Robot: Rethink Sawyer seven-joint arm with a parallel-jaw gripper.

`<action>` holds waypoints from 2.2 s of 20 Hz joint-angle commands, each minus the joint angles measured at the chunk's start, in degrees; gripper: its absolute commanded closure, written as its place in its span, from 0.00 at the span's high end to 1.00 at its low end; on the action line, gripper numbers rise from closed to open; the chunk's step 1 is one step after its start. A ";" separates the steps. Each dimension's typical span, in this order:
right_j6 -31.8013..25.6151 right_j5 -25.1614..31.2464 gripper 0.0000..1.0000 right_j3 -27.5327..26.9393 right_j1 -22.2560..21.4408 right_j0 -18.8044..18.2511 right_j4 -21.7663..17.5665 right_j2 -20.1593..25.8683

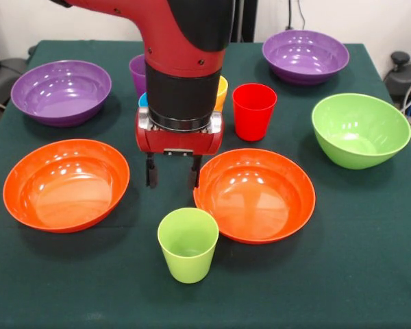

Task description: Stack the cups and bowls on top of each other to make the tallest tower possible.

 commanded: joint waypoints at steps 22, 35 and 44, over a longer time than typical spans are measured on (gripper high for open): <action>2.42 -1.89 1.00 5.22 3.93 -1.18 -1.62 9.43; 1.72 -2.60 1.00 4.98 6.03 -1.91 -2.08 10.78; 1.05 -0.46 1.00 3.56 7.58 -0.92 -3.73 8.66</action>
